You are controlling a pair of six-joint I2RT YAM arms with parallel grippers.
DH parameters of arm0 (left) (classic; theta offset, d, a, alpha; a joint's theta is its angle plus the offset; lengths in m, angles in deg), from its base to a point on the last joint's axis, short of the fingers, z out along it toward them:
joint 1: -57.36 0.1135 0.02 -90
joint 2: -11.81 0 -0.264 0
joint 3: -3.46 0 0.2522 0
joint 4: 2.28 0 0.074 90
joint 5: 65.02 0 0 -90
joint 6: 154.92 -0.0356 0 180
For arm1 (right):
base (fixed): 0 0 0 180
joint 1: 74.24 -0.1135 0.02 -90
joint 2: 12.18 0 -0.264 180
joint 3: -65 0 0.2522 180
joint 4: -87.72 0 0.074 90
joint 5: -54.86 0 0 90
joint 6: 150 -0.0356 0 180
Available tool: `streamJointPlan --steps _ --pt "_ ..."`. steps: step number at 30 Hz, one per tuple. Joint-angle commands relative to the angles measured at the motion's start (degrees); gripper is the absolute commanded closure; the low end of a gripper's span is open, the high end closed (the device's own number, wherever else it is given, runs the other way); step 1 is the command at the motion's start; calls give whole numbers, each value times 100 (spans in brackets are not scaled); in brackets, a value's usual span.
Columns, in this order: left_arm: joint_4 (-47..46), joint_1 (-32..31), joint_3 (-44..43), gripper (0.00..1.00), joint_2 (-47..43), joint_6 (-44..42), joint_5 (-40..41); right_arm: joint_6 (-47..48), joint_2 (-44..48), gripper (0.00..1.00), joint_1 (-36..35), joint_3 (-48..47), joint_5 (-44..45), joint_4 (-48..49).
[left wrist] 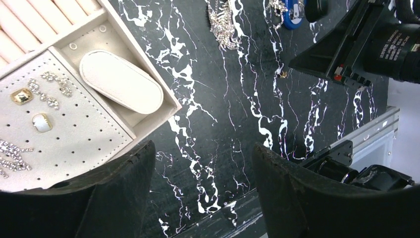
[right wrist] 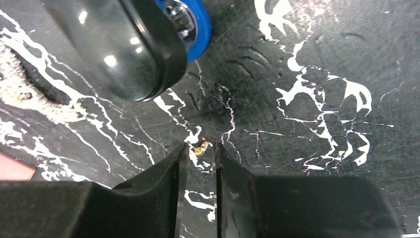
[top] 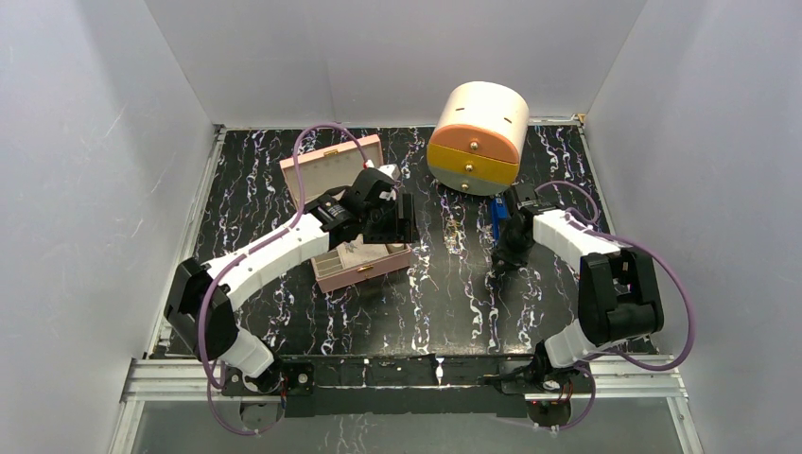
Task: Organize the mixed jewelry
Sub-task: Pick up the jewelry from the center of the board.
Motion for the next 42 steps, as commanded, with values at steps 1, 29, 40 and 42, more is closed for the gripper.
streamJointPlan --steps 1,29,40,42 --pt "-115 -29 -250 32 -66 91 334 -163 -55 65 7 -7 338 7" --pt "-334 -29 134 33 -143 -333 325 -906 -159 71 -133 283 96 52" --pt "-491 -31 -70 34 249 -514 -307 -960 -114 87 -276 367 -166 265" --pt "-612 -29 -114 34 385 -539 -569 -959 -38 87 -315 409 -307 409"
